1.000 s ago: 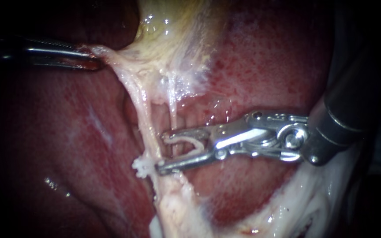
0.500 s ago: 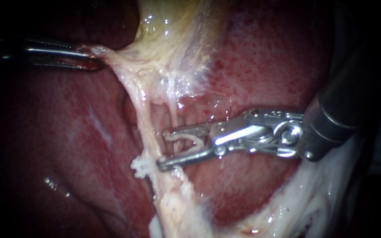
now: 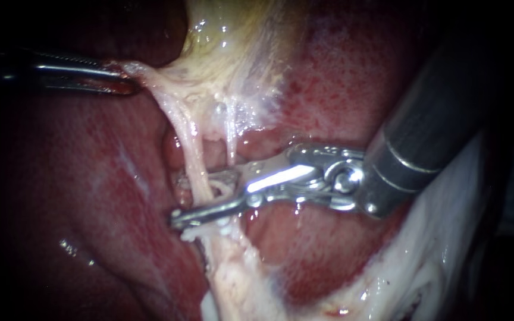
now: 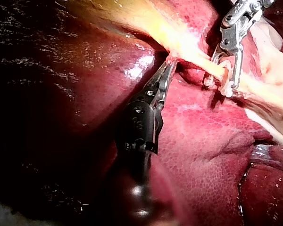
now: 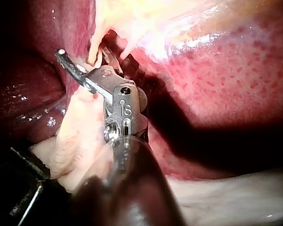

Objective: Clipping third clip left tube

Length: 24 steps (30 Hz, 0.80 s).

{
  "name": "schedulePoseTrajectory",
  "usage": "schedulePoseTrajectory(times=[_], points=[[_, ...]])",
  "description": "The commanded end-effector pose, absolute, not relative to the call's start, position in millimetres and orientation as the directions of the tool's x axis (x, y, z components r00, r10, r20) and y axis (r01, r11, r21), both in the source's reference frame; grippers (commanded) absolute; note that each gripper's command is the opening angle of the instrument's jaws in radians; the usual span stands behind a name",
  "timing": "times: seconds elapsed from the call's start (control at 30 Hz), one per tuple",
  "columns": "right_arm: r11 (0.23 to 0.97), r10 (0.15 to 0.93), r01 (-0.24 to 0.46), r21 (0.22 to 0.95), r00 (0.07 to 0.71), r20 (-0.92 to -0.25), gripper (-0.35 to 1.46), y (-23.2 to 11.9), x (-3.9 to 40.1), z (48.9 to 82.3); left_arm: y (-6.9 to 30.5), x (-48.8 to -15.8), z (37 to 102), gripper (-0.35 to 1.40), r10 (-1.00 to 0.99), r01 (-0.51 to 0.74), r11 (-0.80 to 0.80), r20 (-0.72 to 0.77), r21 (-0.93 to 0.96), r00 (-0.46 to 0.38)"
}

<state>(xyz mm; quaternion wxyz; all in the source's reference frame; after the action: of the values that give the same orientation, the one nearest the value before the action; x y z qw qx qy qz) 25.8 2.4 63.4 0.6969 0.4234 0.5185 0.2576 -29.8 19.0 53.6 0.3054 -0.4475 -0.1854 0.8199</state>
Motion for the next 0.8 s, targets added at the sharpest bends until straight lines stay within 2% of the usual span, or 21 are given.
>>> schedulePoseTrajectory(times=[0.03,0.47,0.8], points=[[0.509,0.800,0.081,0.857,0.323,-0.506,0.50,2.5,26.1,63.2,19.0,-29.8,53.6,-0.35,0.667,-0.335,-0.745,-0.620,-0.577,-0.413],[0.480,0.832,0.115,0.870,0.253,-0.493,0.50,5.1,26.3,58.6,19.1,-29.9,53.7,-0.35,0.667,-0.335,-0.745,-0.621,-0.577,-0.413],[0.474,0.835,0.119,0.873,0.253,-0.488,0.47,5.5,26.1,57.3,19.1,-29.8,53.7,-0.35,0.667,-0.335,-0.745,-0.621,-0.577,-0.413]])
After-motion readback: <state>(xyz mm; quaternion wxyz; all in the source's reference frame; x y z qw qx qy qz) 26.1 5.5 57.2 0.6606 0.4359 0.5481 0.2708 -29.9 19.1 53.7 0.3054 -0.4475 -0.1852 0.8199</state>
